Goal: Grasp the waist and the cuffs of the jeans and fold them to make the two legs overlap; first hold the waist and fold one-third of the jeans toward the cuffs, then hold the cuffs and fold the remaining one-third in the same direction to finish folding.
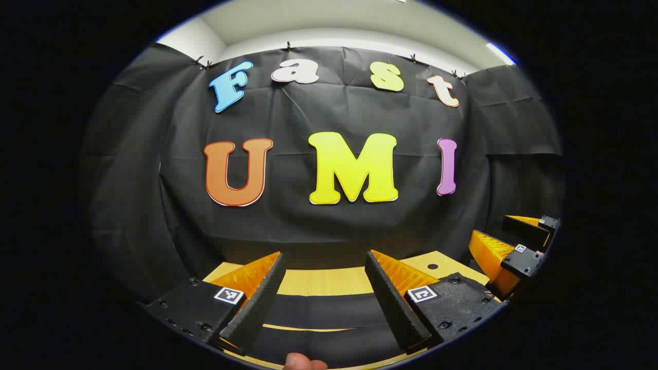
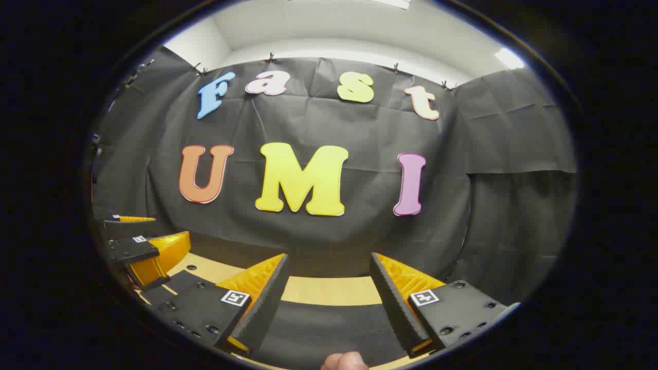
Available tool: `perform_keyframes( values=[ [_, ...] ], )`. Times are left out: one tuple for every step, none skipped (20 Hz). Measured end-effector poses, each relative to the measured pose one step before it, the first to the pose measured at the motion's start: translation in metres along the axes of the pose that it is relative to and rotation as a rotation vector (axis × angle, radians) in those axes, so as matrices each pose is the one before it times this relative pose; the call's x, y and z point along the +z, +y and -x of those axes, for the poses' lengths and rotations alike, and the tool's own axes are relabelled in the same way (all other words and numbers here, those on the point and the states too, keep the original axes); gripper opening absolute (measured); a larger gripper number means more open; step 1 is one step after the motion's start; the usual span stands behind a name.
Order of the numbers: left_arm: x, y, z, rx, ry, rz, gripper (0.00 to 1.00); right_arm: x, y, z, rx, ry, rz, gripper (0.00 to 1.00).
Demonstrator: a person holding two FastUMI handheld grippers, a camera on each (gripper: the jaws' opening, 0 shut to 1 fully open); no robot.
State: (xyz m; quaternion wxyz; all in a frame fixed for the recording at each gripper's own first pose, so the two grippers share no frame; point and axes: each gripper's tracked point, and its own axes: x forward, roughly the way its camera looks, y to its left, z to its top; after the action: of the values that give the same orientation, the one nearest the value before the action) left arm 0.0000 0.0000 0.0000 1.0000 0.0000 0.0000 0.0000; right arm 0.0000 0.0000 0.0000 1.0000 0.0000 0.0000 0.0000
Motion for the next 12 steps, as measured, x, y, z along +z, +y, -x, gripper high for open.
perform_keyframes(
  values=[
    [-0.00085,0.00175,-0.00023,0.00909,0.00415,0.00501,1.00,0.00039,-0.00130,-0.00034,-0.00048,-0.00149,-0.00153,0.96],
    [-0.00177,0.00086,-0.00167,0.00556,0.00294,0.00516,0.99,0.00109,-0.00044,-0.00109,-0.00046,-0.00199,-0.00286,0.97],
    [-0.00087,0.00261,-0.00127,0.00596,0.00141,0.00408,0.99,-0.00038,-0.00004,-0.00046,0.00298,-0.00082,-0.00300,0.98],
    [-0.00076,0.00604,0.00043,0.00617,0.00072,0.00221,0.99,0.00035,0.00017,0.00002,0.00146,-0.00019,-0.00462,0.97],
    [0.00026,0.00421,-0.00122,0.00661,-0.00146,-0.00094,0.99,-0.00015,-0.00052,0.00050,-0.00115,0.00006,-0.00031,0.97],
    [0.00144,0.00265,-0.00023,0.00604,-0.00334,-0.00290,0.99,0.00105,-0.00031,-0.00025,-0.00072,-0.00124,0.00090,0.96],
    [0.00073,0.00069,0.00102,0.00635,-0.00300,-0.00253,1.00,-0.00018,-0.00033,0.00058,-0.00050,-0.00203,0.00025,0.96],
    [0.00072,0.00079,0.00050,0.00281,-0.00308,-0.00107,0.99,0.00129,-0.00031,0.00013,0.00092,-0.00286,0.00025,0.96],
    [0.00042,0.00178,0.00060,0.00400,-0.00142,-0.00027,0.99,0.00127,-0.00088,0.00037,-0.00010,-0.00482,0.00201,0.96],
    [-0.00018,0.00101,-0.00088,0.00348,-0.00189,0.00163,0.99,0.00084,-0.00144,-0.00029,-0.00012,-0.00137,0.00424,0.96],
    [-0.00078,0.00014,0.00070,0.00173,0.00219,0.00183,0.99,-0.00002,-0.00159,0.00000,0.00213,-0.00066,0.00189,0.96],
    [-0.00039,-0.00045,0.00004,-0.00140,0.00163,0.00045,0.99,0.00024,-0.00087,-0.00123,0.00341,0.00307,-0.00170,0.96]
  ],
)
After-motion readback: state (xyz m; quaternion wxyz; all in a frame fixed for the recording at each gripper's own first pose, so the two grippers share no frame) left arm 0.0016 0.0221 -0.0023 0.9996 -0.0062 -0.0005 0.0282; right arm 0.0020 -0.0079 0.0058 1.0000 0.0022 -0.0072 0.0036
